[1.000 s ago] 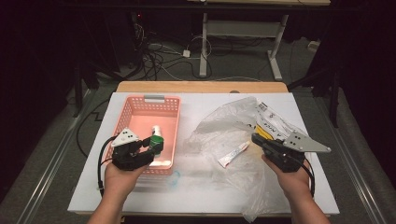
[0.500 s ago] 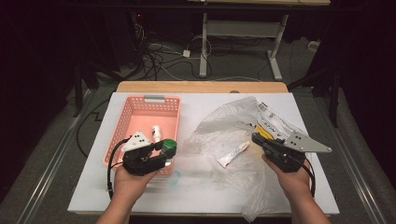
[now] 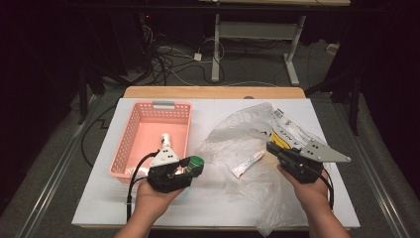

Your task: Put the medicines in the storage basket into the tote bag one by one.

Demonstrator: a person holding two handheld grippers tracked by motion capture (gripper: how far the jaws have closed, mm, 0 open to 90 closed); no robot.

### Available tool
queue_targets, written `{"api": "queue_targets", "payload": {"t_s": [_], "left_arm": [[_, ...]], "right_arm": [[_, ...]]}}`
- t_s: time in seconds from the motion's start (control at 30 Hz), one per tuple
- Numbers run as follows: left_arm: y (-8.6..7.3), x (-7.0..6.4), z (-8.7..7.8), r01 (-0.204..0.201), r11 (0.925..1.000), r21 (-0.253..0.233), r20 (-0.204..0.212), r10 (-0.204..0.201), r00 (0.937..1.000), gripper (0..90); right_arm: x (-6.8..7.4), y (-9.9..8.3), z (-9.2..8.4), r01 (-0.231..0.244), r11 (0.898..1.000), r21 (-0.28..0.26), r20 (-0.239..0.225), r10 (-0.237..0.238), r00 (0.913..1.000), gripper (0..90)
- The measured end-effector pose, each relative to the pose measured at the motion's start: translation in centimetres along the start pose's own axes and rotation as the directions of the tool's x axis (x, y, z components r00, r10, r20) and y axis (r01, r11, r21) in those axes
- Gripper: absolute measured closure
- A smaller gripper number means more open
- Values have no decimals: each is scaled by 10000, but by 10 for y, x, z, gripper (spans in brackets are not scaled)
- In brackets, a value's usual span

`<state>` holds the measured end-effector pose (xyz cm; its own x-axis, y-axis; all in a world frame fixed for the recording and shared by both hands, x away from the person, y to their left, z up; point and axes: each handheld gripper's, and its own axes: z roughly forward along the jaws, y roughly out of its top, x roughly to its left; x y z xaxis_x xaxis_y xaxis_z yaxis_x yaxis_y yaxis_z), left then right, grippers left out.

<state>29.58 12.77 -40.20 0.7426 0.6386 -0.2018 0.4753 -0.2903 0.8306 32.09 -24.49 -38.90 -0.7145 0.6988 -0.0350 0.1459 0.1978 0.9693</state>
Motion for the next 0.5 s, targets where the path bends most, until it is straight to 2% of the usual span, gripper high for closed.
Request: {"api": "queue_targets", "payload": {"t_s": [0.5], "left_arm": [[-3,-18,39,-519,9967,622,562,484,9972,536]], "right_arm": [[1,0,1,-1,10000,12,-34,1,10000,900]]}}
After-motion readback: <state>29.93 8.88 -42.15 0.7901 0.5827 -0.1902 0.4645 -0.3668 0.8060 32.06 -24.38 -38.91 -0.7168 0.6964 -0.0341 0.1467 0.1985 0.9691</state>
